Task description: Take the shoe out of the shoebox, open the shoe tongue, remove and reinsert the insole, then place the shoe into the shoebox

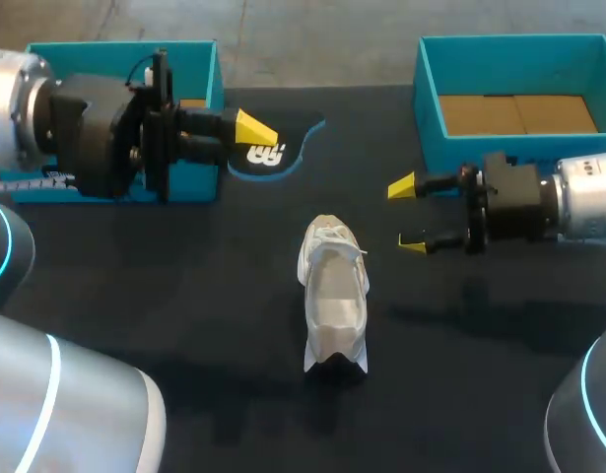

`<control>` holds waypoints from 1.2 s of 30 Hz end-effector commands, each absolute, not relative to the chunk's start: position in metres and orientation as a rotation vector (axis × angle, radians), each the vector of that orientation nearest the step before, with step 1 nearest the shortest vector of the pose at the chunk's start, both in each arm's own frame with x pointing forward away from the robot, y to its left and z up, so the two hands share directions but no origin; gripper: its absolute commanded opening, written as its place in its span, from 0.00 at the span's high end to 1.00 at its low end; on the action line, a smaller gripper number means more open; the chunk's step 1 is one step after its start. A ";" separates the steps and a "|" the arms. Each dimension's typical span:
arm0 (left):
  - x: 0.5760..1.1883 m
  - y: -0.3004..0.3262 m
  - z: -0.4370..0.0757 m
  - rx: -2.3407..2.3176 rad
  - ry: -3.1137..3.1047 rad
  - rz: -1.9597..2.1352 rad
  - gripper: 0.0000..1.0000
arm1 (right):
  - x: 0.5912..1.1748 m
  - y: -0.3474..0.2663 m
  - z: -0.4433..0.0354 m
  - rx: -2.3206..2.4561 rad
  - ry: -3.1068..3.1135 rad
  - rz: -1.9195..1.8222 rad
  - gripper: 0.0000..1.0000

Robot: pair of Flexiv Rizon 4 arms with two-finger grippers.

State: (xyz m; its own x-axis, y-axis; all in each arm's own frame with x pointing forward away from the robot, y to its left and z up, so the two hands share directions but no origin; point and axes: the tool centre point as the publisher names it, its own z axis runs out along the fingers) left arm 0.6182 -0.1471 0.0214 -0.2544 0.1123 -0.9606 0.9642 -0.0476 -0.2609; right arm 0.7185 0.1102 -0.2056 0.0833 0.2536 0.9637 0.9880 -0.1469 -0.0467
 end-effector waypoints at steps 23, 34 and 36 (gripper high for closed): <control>0.597 -0.151 -0.023 1.224 1.329 -1.383 1.00 | 0.718 0.111 -0.206 -1.540 -1.279 -1.128 0.00; 0.599 -0.143 -0.070 1.285 1.143 -1.255 1.00 | 0.718 0.111 -0.206 -1.540 -1.279 -1.128 0.00; 0.601 -0.142 -0.075 1.298 1.129 -1.245 1.00 | 0.718 0.111 -0.206 -1.540 -1.279 -1.128 0.00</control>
